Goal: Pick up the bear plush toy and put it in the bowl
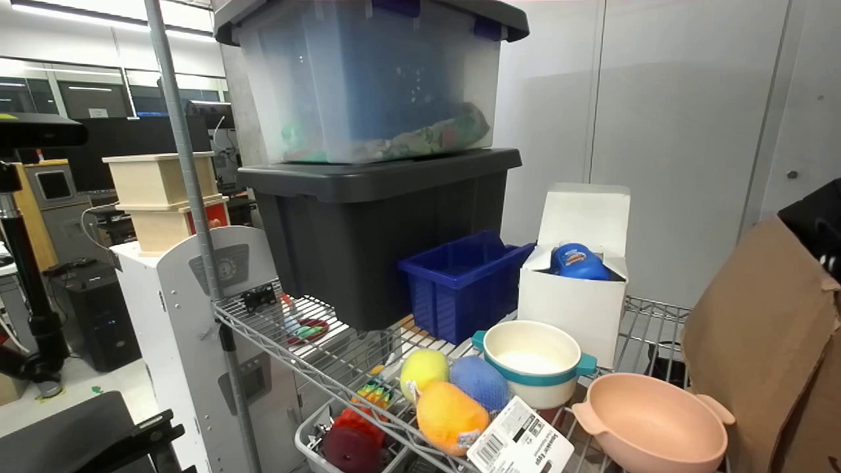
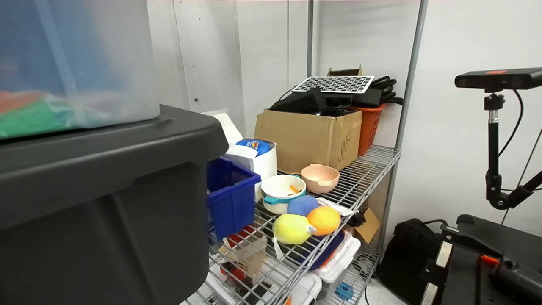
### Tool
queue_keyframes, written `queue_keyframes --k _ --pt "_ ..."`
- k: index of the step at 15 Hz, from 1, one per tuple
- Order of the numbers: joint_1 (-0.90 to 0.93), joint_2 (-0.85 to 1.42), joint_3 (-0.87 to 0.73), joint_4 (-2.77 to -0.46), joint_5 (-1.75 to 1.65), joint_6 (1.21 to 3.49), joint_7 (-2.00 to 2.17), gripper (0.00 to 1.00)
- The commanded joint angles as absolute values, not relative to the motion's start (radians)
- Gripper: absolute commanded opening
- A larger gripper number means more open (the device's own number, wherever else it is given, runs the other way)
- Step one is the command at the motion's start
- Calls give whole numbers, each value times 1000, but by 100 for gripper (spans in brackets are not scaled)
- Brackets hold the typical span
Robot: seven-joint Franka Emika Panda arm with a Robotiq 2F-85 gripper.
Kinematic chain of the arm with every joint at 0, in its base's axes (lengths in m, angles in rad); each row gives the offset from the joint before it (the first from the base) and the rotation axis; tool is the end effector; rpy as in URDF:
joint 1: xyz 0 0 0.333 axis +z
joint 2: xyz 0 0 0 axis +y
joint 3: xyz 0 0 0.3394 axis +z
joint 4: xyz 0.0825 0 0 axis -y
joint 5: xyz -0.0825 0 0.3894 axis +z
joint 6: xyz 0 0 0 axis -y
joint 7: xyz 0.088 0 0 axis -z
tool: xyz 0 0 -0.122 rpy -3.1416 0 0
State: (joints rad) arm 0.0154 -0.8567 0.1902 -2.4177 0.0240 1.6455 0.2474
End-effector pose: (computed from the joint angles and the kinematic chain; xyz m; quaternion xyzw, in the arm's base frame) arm 0.2781 0.0789 0.5843 0.9962 -0.0509 0.0485 0.0512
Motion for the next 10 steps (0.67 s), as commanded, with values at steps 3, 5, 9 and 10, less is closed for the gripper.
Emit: queue_keyframes --k 3,5,9,10 --pt "21 -854 186 -2414 20 1643 251 100" --pt "21 -854 186 -2414 20 1643 251 100" --pt "21 -854 186 -2414 20 1643 251 100" --pt "21 -854 186 -2414 20 1643 251 100"
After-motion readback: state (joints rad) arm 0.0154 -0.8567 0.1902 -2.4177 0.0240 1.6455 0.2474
